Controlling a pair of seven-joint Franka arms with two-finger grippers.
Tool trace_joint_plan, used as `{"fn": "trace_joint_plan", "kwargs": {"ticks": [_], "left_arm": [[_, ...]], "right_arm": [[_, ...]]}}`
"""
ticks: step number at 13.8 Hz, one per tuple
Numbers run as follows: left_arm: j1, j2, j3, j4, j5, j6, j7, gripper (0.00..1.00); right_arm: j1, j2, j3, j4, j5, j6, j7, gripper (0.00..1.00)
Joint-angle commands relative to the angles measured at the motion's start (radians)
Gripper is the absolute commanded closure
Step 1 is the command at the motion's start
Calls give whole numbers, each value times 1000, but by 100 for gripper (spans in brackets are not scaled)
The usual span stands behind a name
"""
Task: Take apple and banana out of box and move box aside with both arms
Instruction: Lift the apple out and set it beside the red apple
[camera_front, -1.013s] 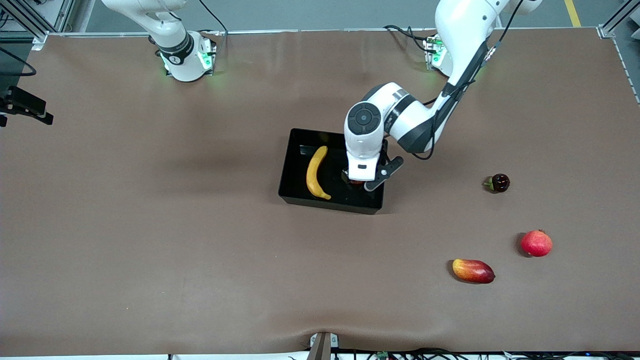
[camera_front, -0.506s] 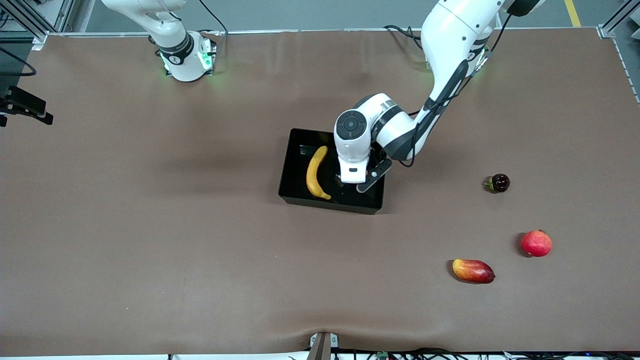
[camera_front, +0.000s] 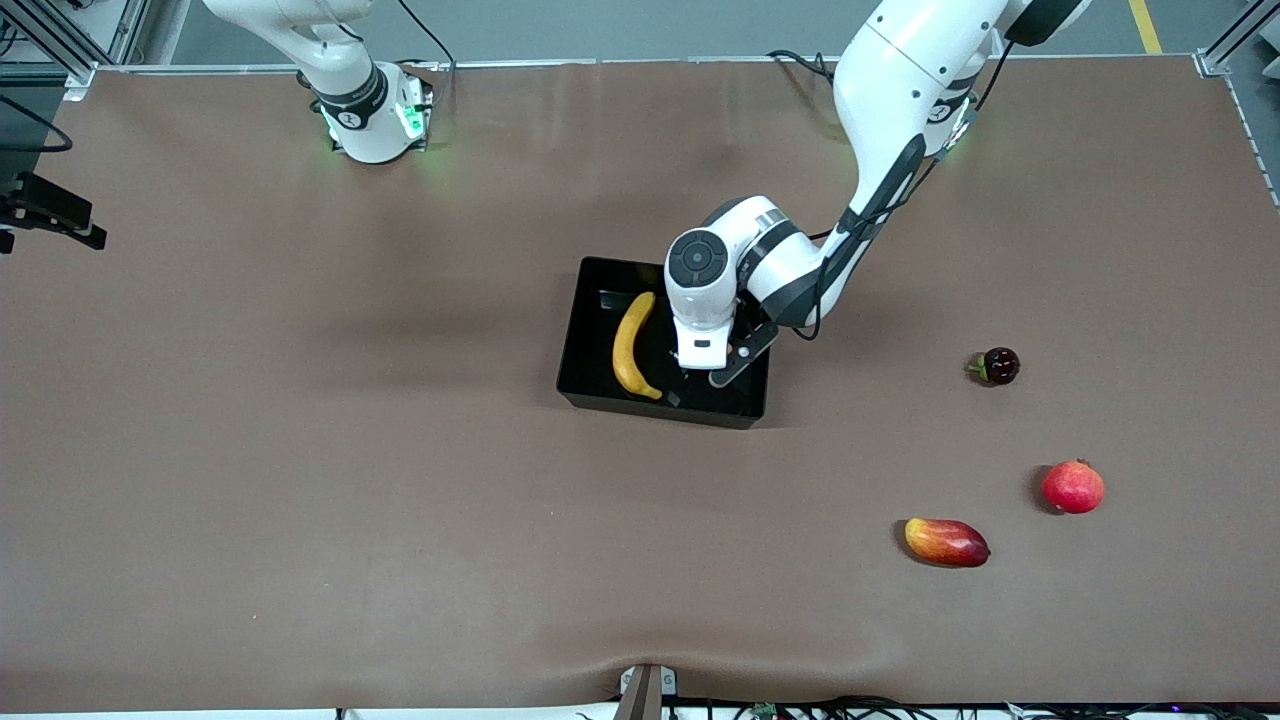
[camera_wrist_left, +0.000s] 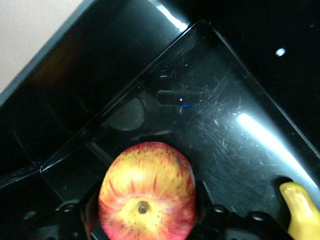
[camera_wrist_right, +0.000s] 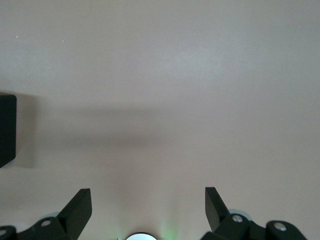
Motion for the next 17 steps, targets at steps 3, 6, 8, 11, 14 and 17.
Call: {"fn": "trace_joint_plan", "kwargs": {"ticks": [3,6,8,11,14,17], "left_arm": [[3,-43,3,46,25,-16,37,100],[16,-110,5,179,4,-171,137,100],[74,-148,2,240,-5,-271,259,100],[193,-211,2,238,-40,-291,483,100],[319,-217,2,235,-48,-293,698,100],[419,-203,3,196,-47,-294,850,100]], "right_arm": [[-16,4,10,9,2,0,-12,0],[-18,4,10,9,2,0,-12,0],[-12,4,12,9,-5,0,-12,0],[-10,4,13,13,-7,-2,-7,0],[-15,4,13,13,-1,0,-10,0],[-15,4,13,13,-1,0,-9,0]]}}
